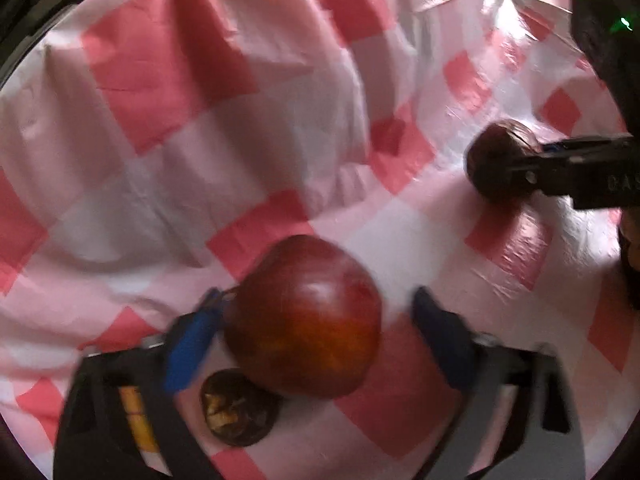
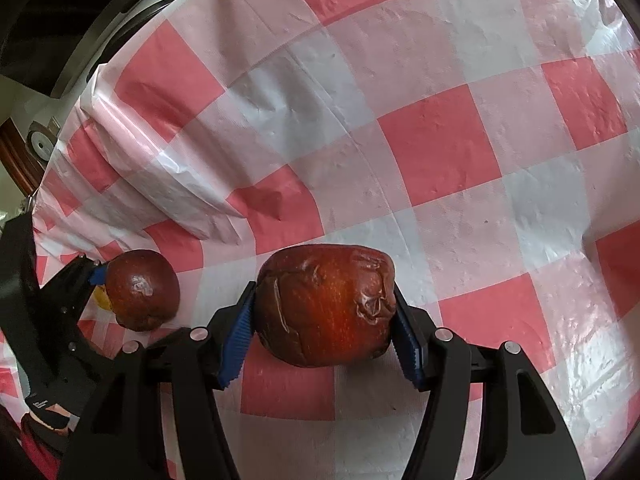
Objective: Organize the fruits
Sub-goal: 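Carry both large dark-red fruits in the tools over the white box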
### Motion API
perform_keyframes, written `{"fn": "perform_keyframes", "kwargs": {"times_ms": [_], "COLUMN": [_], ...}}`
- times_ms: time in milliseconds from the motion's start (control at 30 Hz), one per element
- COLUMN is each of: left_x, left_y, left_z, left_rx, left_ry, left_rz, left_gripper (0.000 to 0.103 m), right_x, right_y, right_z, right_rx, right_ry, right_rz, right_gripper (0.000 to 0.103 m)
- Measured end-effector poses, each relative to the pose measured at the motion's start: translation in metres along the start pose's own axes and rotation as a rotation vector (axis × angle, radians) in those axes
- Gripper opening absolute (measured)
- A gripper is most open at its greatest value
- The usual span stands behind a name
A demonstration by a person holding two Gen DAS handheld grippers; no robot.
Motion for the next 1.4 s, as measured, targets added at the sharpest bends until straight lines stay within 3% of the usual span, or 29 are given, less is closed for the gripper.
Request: {"fn": "perform_keyframes", "kwargs": {"times_ms": [67, 167, 233, 333, 400, 467, 500, 600, 667, 833, 1067, 1267, 1400], "left_x": [-0.002, -0.004, -0.002, -0.001, -0.002, -0.009, -0.017, -0.036, -0.048, -0.075, -0.102, -0.128, -0.137], "left_y": [0.001, -0.002, -0.010, -0.029, -0.043, -0.054, -0.062, -0.077, -0.088, -0.120, -0.147, -0.170, -0.188], "left_z": [0.002, -0.003, -0.005, -0.001, 0.001, 0.001, -0.003, -0.022, -0.043, -0.068, -0.079, -0.082, -0.085], "left_rx": [-0.039, -0.010, -0.008, 0.037, 0.107, 0.127, 0.141, 0.203, 0.273, 0.360, 0.432, 0.456, 0.483], "left_ry": [-0.031, -0.034, -0.096, -0.255, -0.401, -0.515, -0.603, -0.714, -0.744, -0.829, -0.906, -0.971, -0.984], "left_rz": [-0.009, -0.013, -0.055, -0.125, -0.146, -0.160, -0.164, -0.126, -0.089, -0.069, -0.037, -0.039, -0.057], "left_gripper": [0.066, 0.065, 0.065, 0.065, 0.065, 0.065, 0.065, 0.065, 0.065, 0.065, 0.065, 0.065, 0.065], "right_x": [-0.001, -0.002, -0.005, -0.001, 0.000, 0.000, 0.000, 0.002, 0.003, 0.005, -0.006, -0.073, -0.108], "right_y": [-0.001, -0.001, 0.015, 0.014, 0.013, 0.013, 0.014, 0.011, 0.011, 0.009, -0.020, -0.055, -0.086], "right_z": [-0.001, -0.001, 0.000, 0.000, -0.003, -0.005, -0.005, -0.011, -0.013, -0.020, -0.012, 0.024, 0.031], "right_rx": [-0.001, -0.001, 0.004, 0.021, 0.036, 0.046, 0.049, 0.061, 0.066, 0.076, 0.103, 0.126, 0.156], "right_ry": [-0.001, 0.001, 0.008, 0.025, 0.037, 0.046, 0.049, 0.059, 0.062, 0.068, 0.029, -0.144, -0.186], "right_rz": [0.000, -0.001, -0.002, -0.004, -0.006, -0.007, -0.007, -0.007, -0.008, -0.015, -0.088, -0.046, -0.028], "right_gripper": [0.060, 0.060, 0.060, 0.060, 0.060, 0.060, 0.060, 0.060, 0.060, 0.060, 0.060, 0.060, 0.060]}}
Point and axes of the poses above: each gripper's, at about its wrist camera, not at the fingertips, and y roughly the way its jaws point, z to its left, x to its top, the point moved 1 cm from there along y, roughly the way its jaws point, and after that the axes turned 15 degrees about y, right-handed, at the moved point
